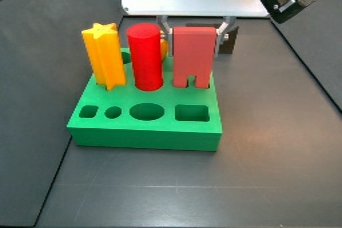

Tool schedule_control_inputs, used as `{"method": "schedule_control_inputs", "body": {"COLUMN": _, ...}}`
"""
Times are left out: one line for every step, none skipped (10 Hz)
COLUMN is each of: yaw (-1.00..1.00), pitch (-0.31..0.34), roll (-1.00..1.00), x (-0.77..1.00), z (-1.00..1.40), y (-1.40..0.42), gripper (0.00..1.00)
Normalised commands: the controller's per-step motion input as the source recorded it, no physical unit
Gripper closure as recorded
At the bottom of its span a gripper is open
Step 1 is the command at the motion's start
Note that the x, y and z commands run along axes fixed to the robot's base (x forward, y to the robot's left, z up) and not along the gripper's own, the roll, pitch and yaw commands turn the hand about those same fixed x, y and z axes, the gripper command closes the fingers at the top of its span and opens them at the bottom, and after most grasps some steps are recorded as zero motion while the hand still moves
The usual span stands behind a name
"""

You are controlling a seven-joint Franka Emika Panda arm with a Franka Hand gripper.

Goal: Pick up the double-square object. Move up. Move to above the board. Insert the double-square object.
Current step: Insert the double-square object.

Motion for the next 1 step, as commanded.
{"method": "schedule_control_inputs", "body": {"yaw": 0.00, "pitch": 0.000, "roll": -0.05, "x": 0.00, "z": 0.00, "y": 0.03, "gripper": 1.00}}
